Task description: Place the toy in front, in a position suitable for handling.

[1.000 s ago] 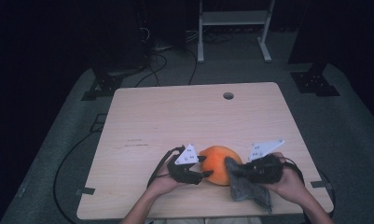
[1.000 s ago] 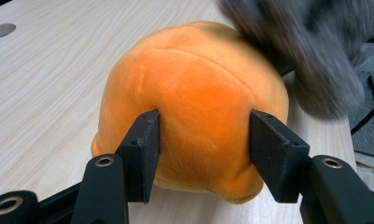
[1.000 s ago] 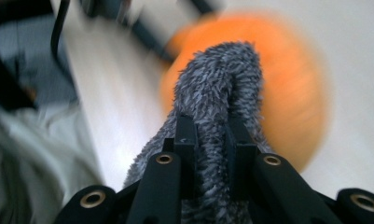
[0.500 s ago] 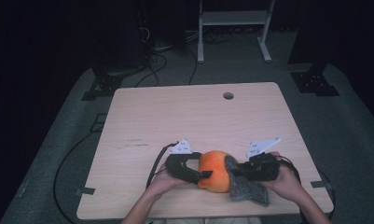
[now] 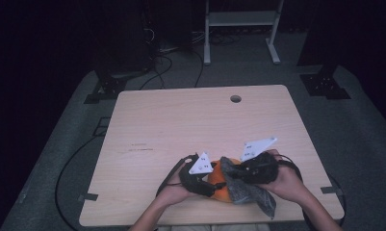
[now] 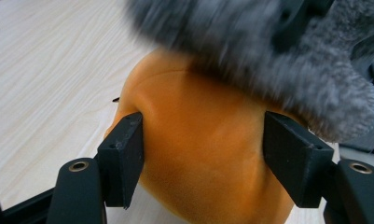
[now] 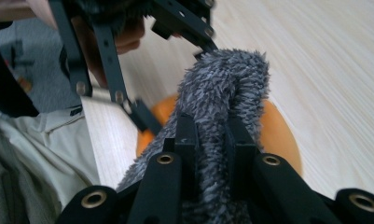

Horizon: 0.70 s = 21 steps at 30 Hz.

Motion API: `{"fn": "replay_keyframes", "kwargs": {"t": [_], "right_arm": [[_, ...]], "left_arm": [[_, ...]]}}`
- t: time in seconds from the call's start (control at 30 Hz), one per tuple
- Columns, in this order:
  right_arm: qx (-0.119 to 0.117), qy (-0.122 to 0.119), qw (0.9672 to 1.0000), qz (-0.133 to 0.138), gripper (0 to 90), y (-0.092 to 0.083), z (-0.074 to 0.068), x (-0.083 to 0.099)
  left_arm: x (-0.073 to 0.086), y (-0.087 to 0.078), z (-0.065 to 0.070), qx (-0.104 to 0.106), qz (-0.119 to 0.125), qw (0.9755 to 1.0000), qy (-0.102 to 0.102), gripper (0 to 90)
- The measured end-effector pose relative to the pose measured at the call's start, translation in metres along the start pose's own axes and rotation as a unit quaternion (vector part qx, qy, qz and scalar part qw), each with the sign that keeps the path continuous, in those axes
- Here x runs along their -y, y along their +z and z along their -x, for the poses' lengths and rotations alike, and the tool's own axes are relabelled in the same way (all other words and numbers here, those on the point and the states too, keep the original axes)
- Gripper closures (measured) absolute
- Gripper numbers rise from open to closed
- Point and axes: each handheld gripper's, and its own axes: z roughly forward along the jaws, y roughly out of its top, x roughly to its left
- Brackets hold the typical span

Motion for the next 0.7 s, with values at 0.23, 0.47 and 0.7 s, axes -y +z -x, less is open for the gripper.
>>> {"fn": "replay_keyframes", "kwargs": {"t": [0.23, 0.47, 0.7], "right_arm": [[-0.006, -0.004, 0.9997, -0.023, 78.2, 0.012, -0.001, 0.004], [-0.010, 0.043, 0.9990, -0.002, 78.3, 0.001, 0.009, 0.039], [-0.002, 0.067, 0.9977, -0.004, 78.2, -0.008, 0.016, 0.062]], "left_arm": [[0.010, -0.002, 0.001, 0.001, 0.006, 1.0000, 0.005, 32.4], [0.012, -0.002, 0.000, 0.003, 0.011, 0.9999, 0.007, 32.4], [0.013, -0.002, -0.002, 0.006, 0.012, 0.9999, 0.004, 32.3]]}}
